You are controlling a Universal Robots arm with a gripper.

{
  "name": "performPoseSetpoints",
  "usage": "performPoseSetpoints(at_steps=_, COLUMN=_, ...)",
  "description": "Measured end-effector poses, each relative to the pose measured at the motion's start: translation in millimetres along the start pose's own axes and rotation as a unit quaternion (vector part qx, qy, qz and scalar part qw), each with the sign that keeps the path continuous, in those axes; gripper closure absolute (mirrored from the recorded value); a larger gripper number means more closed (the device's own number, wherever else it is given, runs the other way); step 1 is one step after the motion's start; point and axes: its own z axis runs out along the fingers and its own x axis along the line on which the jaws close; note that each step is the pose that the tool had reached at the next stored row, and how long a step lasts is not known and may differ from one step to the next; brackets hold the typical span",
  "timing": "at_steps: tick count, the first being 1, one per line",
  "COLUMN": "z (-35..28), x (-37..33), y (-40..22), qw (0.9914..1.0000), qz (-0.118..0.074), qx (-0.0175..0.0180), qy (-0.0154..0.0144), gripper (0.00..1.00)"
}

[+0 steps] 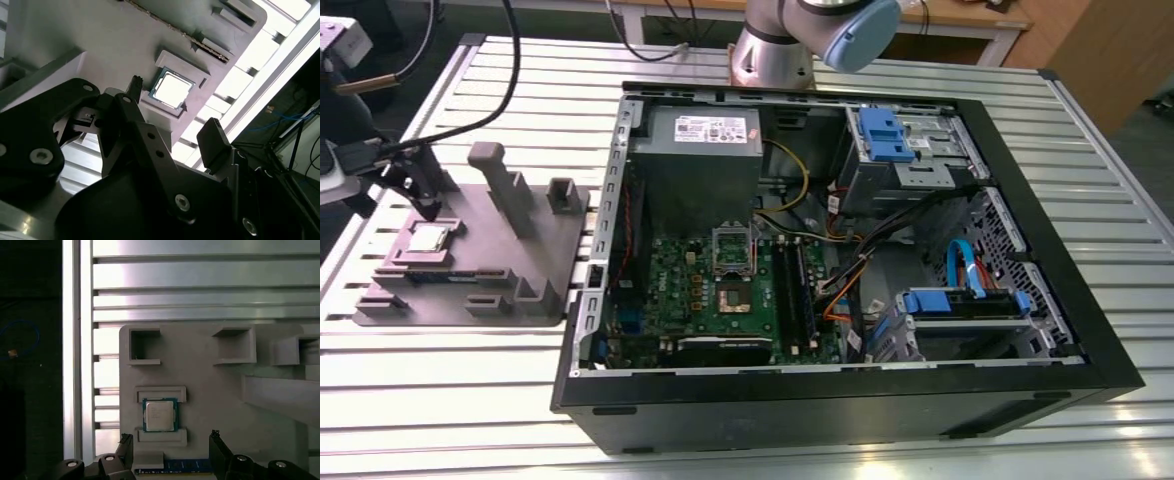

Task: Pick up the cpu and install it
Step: 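Pick up the cpu and move it towards the insertion slot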

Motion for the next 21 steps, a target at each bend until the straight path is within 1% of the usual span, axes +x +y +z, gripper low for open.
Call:
performPoseSetpoints(at_steps=6, z=10.9, x=-0.8, y=-0.2, qw=0.99992, qz=0.013, qx=0.0001, qy=-0.0006, gripper=0.29)
performPoseSetpoints(at_steps=9, z=16.5, x=0.2, y=0.1, qw=0.99993, qz=0.012, qx=-0.0005, qy=-0.0005, gripper=0.29)
performPoseSetpoints(at_steps=12, z=21.9, x=1.7, y=0.0, qw=0.99999, qz=0.003, qx=-0.0007, qy=-0.0005, gripper=0.29)
performPoseSetpoints(at_steps=16, z=29.3, x=1.9, y=2.3, qw=1.0, qz=0.003, qx=-0.0007, qy=-0.0004, gripper=0.29)
performPoseSetpoints(at_steps=21, z=38.4, x=2.0, y=3.7, qw=1.0, qz=0.003, qx=-0.0007, qy=-0.0004, gripper=0.29)
